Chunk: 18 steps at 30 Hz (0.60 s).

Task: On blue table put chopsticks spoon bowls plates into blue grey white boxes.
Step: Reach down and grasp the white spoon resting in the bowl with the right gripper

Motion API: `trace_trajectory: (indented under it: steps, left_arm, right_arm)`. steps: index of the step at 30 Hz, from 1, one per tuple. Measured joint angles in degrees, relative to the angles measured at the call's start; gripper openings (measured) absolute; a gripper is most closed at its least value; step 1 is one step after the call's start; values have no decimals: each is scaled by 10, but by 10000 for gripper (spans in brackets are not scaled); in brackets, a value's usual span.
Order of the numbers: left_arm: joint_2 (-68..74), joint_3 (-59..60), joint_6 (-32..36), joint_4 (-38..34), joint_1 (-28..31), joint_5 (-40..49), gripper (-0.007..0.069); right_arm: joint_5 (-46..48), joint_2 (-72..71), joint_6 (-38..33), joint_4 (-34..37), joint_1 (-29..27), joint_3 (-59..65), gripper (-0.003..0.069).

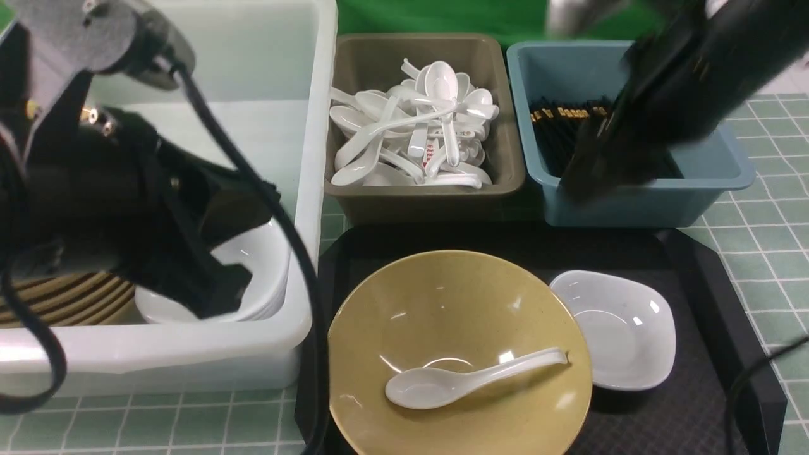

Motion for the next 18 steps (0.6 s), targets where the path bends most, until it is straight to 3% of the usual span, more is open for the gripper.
trace_trajectory:
  steps: [3, 5, 9, 13, 18]
  left_arm:
    - [-4, 1, 0, 0, 0, 13, -15]
    - [-5, 2, 7, -1, 0, 52, -15]
    - [-7, 11, 34, -4, 0, 100, -15]
    - [-31, 52, 60, -17, 0, 109, -15]
    - [-71, 113, 73, -29, 0, 84, -15]
  right_arm:
    - [0, 0, -42, 1, 48, 38, 543]
    - [-1, 5, -125, -5, 103, 71, 541]
    - [-28, 28, -199, -31, 154, 87, 540]
    - [-40, 80, -249, -47, 162, 87, 540]
    - [-77, 157, -263, -82, 162, 87, 540]
